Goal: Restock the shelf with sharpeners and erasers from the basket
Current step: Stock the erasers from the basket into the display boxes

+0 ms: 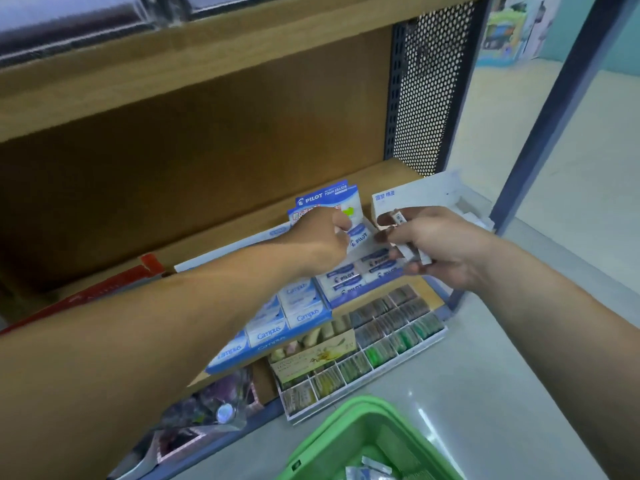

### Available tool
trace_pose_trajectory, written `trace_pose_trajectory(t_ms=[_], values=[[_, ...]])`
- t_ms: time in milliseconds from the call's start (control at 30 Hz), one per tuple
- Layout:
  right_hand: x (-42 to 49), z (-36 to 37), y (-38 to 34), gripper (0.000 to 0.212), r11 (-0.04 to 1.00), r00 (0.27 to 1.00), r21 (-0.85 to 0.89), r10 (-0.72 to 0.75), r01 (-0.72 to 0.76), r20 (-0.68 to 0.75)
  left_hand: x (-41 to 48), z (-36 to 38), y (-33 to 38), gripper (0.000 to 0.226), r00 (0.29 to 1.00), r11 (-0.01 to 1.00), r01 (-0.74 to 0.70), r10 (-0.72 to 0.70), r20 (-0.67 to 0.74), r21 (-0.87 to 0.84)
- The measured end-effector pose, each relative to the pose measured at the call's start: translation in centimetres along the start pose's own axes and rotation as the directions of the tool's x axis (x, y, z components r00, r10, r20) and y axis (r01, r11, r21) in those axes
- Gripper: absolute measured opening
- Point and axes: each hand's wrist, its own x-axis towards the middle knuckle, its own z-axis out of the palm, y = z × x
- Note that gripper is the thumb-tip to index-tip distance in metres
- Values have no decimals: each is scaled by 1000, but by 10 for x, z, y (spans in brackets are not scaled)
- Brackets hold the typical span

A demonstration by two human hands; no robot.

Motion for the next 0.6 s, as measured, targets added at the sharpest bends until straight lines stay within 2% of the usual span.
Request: trace_pose_trajectory(t_ms=[167, 300, 433, 500, 600], values=[[9, -21, 10, 26, 996, 985, 82, -8, 22, -174, 22, 20, 3, 21, 999, 999, -34, 34, 25, 17], [9, -24, 25, 20, 997, 989, -48, -71, 65, -129, 29, 28, -2, 20, 1000, 999, -23, 23, 3, -30], [8, -20, 24, 30, 994, 992, 65, -85, 91, -90, 32, 29, -8, 13, 995, 993, -99, 101, -19, 71], [8, -18, 22, 29, 990, 994, 119, -65, 75, -89, 30, 30, -8, 19, 993, 993, -118, 118, -19, 26], [6, -16, 21, 29, 993, 994, 101, -47, 57, -100, 24, 27, -6, 28, 991, 991, -124, 121, -60, -50]])
